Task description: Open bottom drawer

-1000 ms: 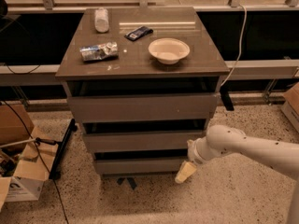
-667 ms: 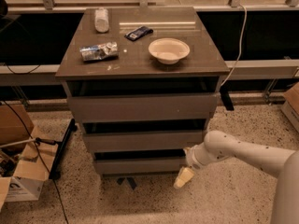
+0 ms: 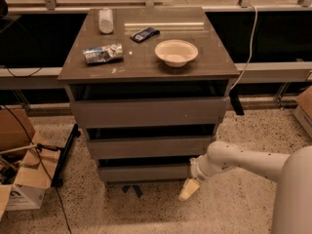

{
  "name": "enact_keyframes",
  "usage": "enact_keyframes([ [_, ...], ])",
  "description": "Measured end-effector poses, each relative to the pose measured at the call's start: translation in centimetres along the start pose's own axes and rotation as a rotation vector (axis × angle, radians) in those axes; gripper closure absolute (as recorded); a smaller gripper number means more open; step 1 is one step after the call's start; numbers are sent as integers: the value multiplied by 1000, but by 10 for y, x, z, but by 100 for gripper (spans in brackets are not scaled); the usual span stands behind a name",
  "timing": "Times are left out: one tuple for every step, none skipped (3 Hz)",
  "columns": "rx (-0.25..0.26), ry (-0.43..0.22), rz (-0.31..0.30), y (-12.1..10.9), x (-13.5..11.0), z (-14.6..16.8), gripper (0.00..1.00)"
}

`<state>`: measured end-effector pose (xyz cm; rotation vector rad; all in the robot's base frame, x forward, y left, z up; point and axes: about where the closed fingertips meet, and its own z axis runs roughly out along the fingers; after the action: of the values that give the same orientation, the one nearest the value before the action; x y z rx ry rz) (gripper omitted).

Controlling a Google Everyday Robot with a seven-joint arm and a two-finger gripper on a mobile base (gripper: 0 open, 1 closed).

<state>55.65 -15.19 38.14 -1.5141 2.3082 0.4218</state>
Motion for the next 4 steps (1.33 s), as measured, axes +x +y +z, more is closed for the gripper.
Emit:
enact_keyframes([
  [46, 66, -26, -11, 13, 25, 0],
  [67, 78, -30, -26, 32, 49, 0],
  [88, 13, 1, -49, 47, 70, 0],
  [101, -78, 37, -74, 57, 90, 0],
])
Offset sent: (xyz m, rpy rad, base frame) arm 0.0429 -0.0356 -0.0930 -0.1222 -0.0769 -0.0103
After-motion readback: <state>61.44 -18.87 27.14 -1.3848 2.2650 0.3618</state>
